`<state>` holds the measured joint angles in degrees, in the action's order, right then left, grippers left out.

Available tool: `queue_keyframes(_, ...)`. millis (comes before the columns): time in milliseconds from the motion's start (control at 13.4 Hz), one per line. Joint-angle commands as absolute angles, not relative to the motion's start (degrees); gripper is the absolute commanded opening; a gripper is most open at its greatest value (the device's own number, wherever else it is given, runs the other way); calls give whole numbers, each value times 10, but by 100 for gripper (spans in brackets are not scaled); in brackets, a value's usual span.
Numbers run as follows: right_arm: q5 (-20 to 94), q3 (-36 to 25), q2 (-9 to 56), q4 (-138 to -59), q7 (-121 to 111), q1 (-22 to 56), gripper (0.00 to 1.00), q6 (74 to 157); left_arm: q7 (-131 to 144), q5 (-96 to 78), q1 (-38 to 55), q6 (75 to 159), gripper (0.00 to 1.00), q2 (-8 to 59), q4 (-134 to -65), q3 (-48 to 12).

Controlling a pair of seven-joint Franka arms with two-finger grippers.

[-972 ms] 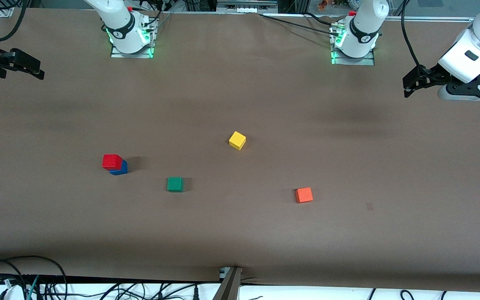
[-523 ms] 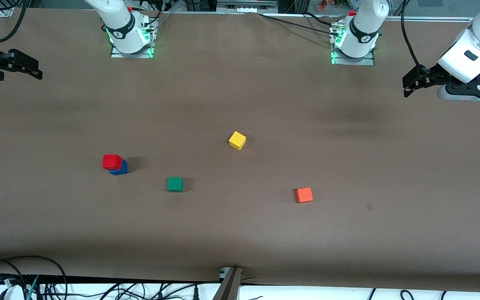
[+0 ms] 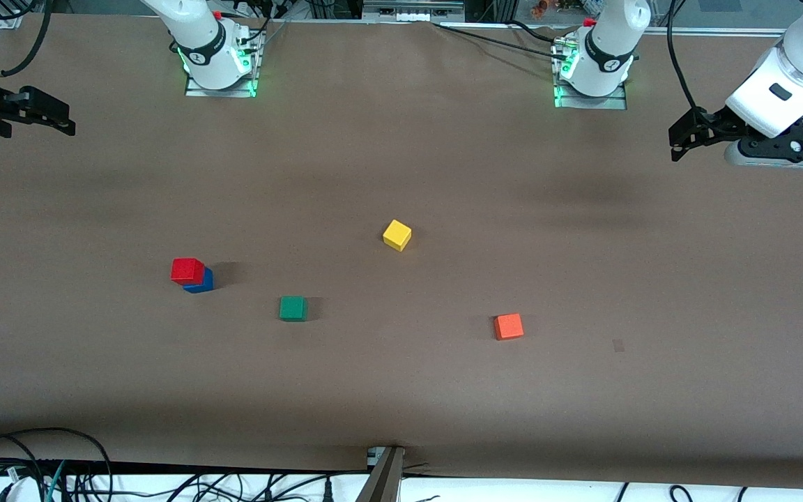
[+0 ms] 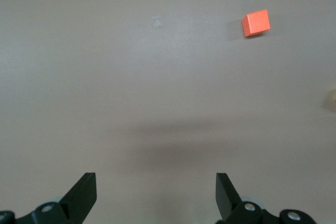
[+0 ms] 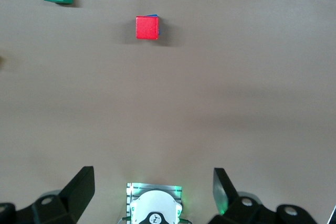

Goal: Pass red block to right arm, stack on blue

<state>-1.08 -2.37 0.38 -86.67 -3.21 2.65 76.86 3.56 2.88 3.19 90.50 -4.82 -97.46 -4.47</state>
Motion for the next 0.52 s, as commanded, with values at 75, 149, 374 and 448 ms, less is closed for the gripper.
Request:
queue_keyframes(75, -21, -21, 11, -848, -24, 25, 100, 753, 40, 40, 34, 889, 100, -42, -956, -45)
queue_keyframes(149, -20, -21, 11, -848, -8, 25, 100, 753, 40, 40, 34, 889, 100, -42, -955, -45)
queue_keyframes(374, -20, -23, 11, -848, -7, 24, 100, 754, 42, 40, 34, 889, 100, -42, -955, -46)
queue_keyframes(448, -20, -23, 11, -848, -7, 24, 100, 754, 41, 40, 34, 889, 100, -42, -955, -46)
